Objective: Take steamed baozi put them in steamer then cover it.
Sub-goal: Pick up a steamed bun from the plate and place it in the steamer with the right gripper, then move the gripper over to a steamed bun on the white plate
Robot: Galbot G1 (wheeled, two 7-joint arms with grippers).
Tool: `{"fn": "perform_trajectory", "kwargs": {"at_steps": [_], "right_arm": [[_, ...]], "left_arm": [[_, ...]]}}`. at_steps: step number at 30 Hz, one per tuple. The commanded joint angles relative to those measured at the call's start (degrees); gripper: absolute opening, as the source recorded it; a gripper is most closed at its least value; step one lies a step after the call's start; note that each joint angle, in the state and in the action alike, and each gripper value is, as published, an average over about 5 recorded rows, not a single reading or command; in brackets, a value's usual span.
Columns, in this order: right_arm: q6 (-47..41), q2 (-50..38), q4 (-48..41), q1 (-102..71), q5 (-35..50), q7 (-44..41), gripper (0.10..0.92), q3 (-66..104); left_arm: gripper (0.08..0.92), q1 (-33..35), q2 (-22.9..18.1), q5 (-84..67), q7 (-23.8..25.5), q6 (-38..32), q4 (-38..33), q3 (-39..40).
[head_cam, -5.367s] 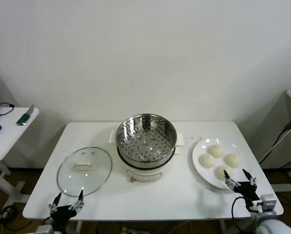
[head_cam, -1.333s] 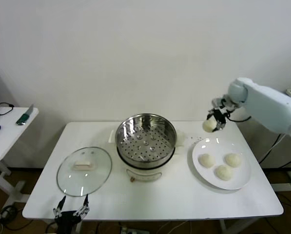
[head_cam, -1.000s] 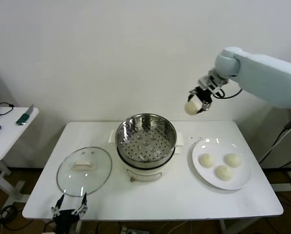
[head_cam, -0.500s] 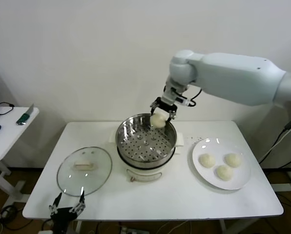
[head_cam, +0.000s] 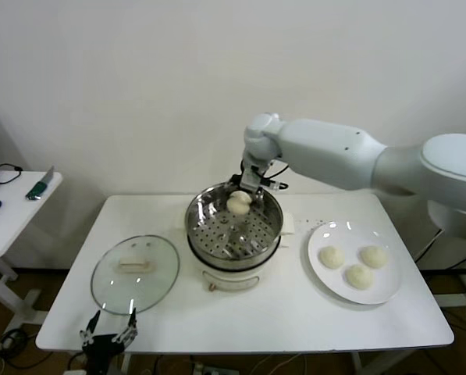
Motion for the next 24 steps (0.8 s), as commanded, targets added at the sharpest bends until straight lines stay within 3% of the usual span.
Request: {"fn": "perform_trajectory", "kwargs": {"at_steps": [1, 11, 18, 24], "right_arm": [[2.0, 2.9, -7.6, -5.2, -5.0, 1.8, 0.687, 2.2], [3.4, 5.6, -12.9, -6.3, -5.3, 1.7, 0.687, 3.1], [4.0, 6.1, -13.2, -6.2, -4.6, 2.9, 0.802, 3.0], [3.0, 3.8, -9.4, -4.0, 1.1, 2.2, 0.822, 2.1]], "left_arm": [[0.823, 0.0, 0.0, 0.0, 0.0, -0.1, 0.1, 0.0], [0.823, -0.1, -0.5, 0.1, -0.1, -0.2, 0.3, 0.4], [0.823, -0.1, -0.6, 0.1, -0.3, -0.6, 0.7, 0.5], [0.823, -0.3, -0.9, 0.2, -0.7, -0.4, 0.5, 0.6]]}}
